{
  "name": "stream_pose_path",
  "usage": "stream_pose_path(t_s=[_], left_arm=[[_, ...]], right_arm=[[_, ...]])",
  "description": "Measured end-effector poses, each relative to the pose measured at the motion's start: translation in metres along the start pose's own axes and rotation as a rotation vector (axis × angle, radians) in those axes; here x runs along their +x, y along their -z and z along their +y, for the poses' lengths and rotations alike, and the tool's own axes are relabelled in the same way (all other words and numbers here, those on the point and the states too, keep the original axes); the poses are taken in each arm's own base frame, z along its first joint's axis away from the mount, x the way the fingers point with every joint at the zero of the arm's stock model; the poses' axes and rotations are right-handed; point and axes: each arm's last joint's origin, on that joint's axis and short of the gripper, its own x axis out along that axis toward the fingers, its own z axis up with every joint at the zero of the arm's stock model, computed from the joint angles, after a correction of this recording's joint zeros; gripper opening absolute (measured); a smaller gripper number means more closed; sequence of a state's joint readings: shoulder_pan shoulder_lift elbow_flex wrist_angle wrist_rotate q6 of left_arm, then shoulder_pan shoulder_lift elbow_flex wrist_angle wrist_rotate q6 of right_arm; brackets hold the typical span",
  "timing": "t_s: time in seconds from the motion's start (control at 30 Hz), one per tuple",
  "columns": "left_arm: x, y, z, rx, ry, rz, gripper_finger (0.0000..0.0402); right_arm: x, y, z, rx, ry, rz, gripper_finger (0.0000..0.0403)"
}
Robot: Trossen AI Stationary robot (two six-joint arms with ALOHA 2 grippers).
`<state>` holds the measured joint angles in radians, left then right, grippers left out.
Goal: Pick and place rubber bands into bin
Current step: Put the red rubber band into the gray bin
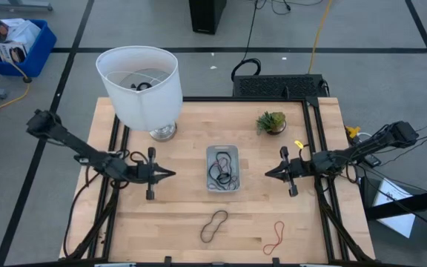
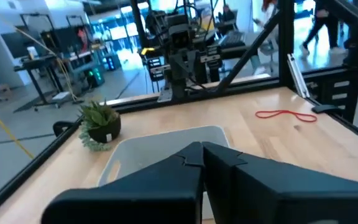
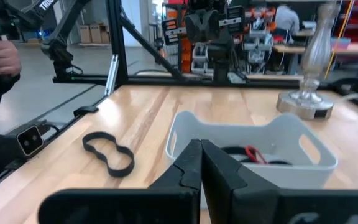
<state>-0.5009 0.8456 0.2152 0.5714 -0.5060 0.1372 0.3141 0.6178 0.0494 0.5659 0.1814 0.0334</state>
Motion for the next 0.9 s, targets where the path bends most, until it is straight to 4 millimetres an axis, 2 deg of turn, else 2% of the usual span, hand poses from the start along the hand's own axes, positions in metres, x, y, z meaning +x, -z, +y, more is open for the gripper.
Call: stream_pose_path(t_s=[0.13,0.27,0.5,0.6,0.7,0.83,0.9], left_arm=[[-0.008,0.025,0.001,0.018,-0.012,-0.066,0.0006],[-0.016,0.04,0.004,0.036,-0.027,-0.095,0.0006],[-0.013,0.047,0.008,0.065,-0.044,-0.031,0.0004],[-0.012,0.047,0.011,0.06,-0.061,-0.031,0.0014],[-0.011,0.047,0.013,0.056,-0.074,-0.029,0.0028],[-0.011,0.048,0.015,0.038,-0.087,-0.023,0.0029],[-0.01,0.048,0.015,0.037,-0.091,-0.018,0.0025]], right_arm=[[0.0,0.003,0.0,0.021,0.002,0.031,0.0],[0.0,0.004,0.0,0.025,0.0,0.037,0.0],[0.0,0.004,0.0,-0.045,-0.001,0.039,0.0],[0.0,0.004,0.0,-0.082,-0.001,0.044,0.0],[0.001,0.007,0.001,-0.141,-0.01,0.147,0.0004],[0.012,-0.035,0.01,-0.181,0.024,0.281,0.0019],[0.016,-0.048,0.016,-0.219,0.033,0.395,0.0026]])
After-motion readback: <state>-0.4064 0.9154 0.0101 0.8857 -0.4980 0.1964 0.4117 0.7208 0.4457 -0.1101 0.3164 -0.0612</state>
